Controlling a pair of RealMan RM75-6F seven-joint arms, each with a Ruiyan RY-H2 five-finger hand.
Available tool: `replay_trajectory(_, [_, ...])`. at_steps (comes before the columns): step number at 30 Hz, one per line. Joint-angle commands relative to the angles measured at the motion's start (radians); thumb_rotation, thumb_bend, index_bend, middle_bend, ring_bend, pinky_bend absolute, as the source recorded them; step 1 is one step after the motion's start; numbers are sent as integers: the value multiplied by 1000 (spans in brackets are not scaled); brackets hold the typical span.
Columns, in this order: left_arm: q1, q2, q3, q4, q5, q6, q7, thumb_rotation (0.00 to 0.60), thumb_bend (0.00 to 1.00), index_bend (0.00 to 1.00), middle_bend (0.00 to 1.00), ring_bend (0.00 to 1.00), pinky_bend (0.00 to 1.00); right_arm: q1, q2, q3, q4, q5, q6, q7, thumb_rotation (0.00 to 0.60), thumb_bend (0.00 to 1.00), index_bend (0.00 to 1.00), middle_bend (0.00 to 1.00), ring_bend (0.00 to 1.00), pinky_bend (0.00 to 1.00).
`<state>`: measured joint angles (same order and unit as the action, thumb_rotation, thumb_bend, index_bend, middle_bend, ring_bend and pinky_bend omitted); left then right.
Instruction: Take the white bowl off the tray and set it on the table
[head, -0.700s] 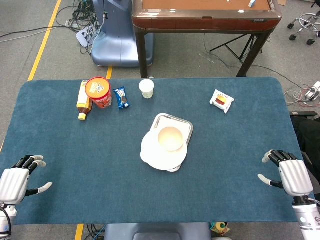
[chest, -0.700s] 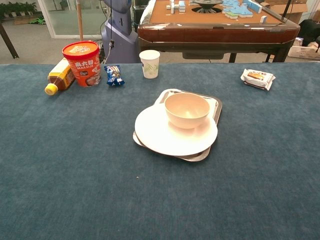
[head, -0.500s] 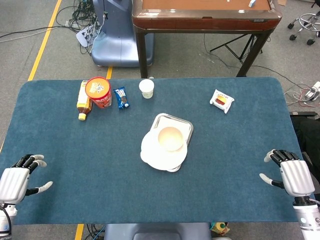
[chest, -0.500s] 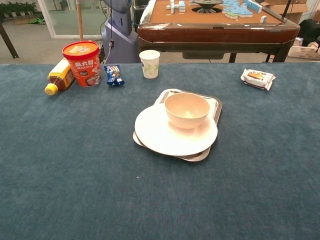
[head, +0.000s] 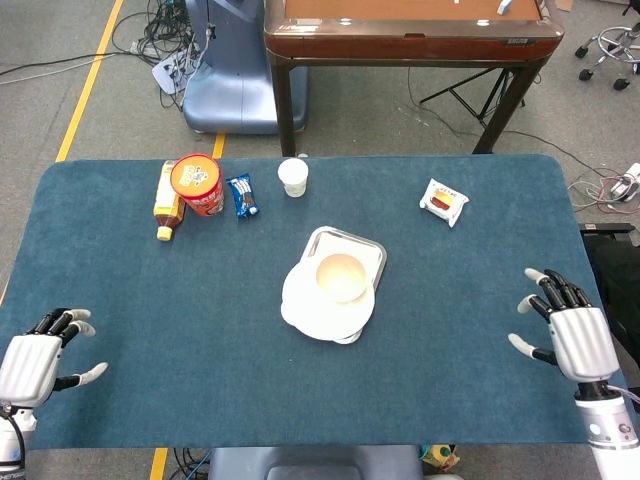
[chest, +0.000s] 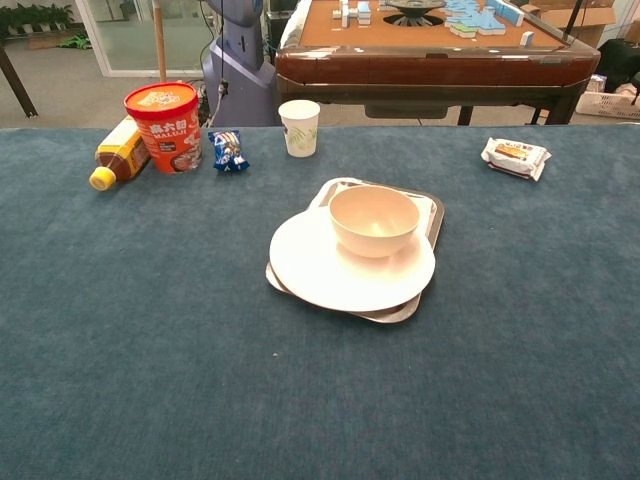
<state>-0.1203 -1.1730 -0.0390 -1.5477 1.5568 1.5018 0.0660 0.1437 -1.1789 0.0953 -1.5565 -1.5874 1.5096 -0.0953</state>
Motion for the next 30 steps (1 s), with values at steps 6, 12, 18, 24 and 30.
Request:
replay_trajectory(6, [3,1,-3,-1,-18,-1,4,600,6,461,315,220,433,142,18,61,-75,29,-174,-148,600,217,513,130,72,174])
replay_trajectory(12, [5,3,-6,3,-36,-9,5,600,6,461,315,220,433,246,-17,81,-67,72,-317,-285,600,252,513,74,0,116])
replay_trajectory(18, [10,7,-11,6,-53,-6,4,600,6,461,315,220,432,343,-94,98,-27,122,-429,-345,600,303,513,52,0,94])
replay_trajectory(24, [15,17,-11,3,-59,-5,-11,600,6,459,315,220,433,422,-190,102,44,152,-501,-370,600,303,513,23,0,89])
replay_trajectory(30, [17,24,-9,-1,-59,-7,-23,600,6,457,315,221,433,478,-262,96,95,162,-534,-389,600,303,513,19,0,86])
